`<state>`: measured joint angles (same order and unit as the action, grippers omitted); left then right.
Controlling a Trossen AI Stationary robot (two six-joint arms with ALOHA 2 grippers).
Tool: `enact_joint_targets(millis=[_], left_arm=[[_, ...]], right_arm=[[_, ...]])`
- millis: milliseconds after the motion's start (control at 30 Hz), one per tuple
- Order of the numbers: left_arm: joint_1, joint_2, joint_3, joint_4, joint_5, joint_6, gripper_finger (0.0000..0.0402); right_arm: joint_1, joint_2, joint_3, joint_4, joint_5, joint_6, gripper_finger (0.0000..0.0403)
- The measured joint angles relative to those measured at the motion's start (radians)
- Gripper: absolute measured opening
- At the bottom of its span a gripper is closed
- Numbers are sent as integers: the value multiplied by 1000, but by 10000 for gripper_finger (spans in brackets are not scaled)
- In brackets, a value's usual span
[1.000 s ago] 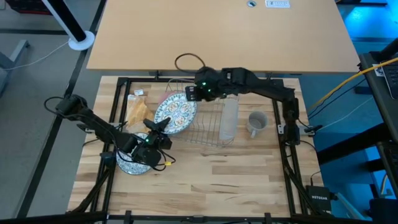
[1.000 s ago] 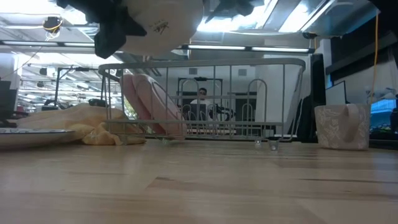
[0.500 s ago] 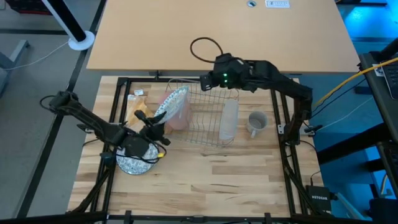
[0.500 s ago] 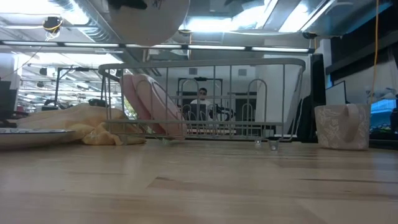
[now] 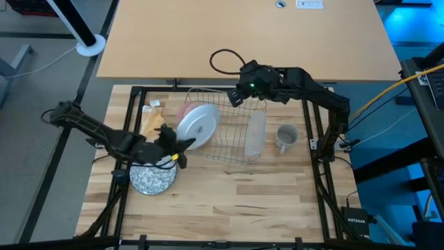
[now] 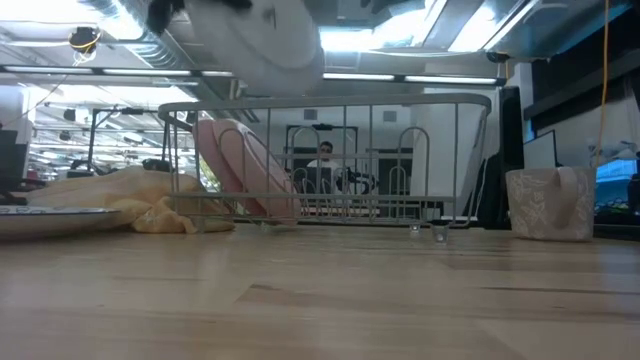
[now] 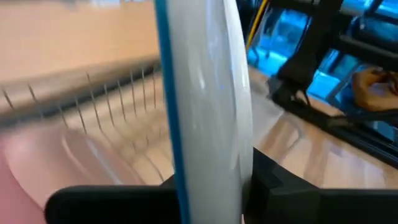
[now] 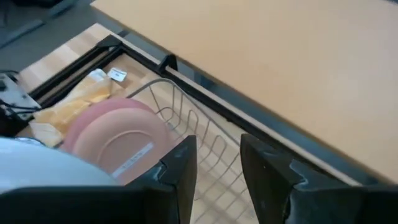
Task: Sort dishes
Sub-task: Put the white patterned plate in the dish rack
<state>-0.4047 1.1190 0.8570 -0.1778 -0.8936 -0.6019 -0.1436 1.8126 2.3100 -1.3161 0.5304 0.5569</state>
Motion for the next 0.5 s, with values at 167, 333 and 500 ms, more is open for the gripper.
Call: enact_joint_targets(millis=[167,333,500], left_arm=[[104,50,0,-28,85,-133,29],[227,95,0,-23,182,-193,29],[322,144,0,-22,270,-264,29]], right_arm=[[0,5,0,-2,9,-57,128],[0,10,-1,-4,9,-64,128],[0,20,-1,-8,9,-65,128]])
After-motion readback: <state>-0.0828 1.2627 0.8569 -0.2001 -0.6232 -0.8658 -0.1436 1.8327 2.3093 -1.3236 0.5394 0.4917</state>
